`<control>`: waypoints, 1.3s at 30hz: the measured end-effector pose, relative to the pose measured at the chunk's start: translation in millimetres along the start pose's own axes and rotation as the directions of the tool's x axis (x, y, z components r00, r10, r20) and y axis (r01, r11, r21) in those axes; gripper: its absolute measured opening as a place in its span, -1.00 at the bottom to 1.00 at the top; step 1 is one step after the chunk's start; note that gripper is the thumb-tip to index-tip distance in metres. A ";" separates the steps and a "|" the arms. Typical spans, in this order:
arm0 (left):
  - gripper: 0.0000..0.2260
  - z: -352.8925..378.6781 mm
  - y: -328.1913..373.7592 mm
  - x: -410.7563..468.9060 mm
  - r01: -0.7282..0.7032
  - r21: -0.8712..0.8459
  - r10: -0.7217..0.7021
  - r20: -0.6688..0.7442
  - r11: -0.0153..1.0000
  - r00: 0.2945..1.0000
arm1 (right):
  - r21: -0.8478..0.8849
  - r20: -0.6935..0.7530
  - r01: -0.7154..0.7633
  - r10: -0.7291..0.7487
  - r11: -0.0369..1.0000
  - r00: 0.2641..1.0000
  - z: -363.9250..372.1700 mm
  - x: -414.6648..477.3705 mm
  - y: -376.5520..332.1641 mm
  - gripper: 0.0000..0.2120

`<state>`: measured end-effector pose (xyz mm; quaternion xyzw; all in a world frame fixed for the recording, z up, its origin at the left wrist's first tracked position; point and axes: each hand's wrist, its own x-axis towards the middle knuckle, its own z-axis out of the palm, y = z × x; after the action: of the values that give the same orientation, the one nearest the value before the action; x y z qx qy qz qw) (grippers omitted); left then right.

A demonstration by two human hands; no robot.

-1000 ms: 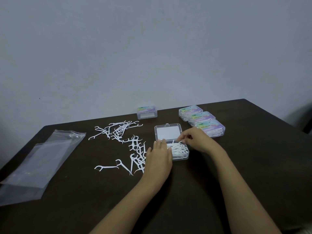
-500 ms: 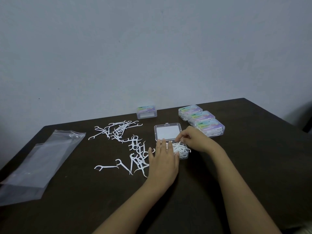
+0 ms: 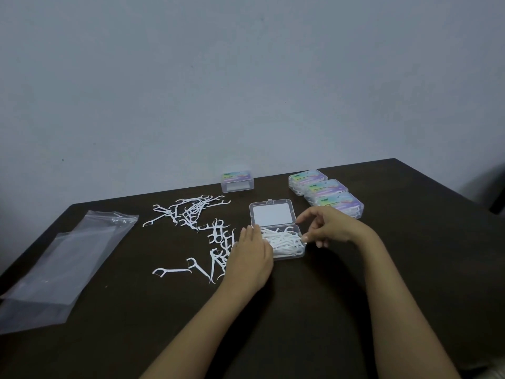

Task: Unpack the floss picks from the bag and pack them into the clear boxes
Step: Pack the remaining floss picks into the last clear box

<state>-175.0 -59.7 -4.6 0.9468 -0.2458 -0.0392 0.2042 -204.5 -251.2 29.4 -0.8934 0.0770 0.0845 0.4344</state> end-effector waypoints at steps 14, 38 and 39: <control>-0.54 1.2 3.3 -2.4 -0.036 0.098 0.033 0.022 0.995 0.999 | -0.034 -0.087 0.025 -0.028 0.999 0.996 10.8 5.4 -1.2 -0.78; -0.65 -16.5 -13.8 9.7 -0.156 0.091 0.174 -0.245 0.984 0.954 | -0.180 -0.370 0.150 -0.208 0.972 0.906 24.2 10.0 -16.7 -0.85; -0.67 -22.3 -18.4 10.2 -0.143 0.033 0.146 -0.320 0.989 0.936 | -0.217 -0.397 0.156 -0.233 0.964 0.888 28.1 10.5 -20.7 -0.83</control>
<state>-153.9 -41.8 8.7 0.9209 -0.2781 0.1318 0.2394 -192.3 -217.0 25.8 -0.9292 0.0702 -0.1467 0.3320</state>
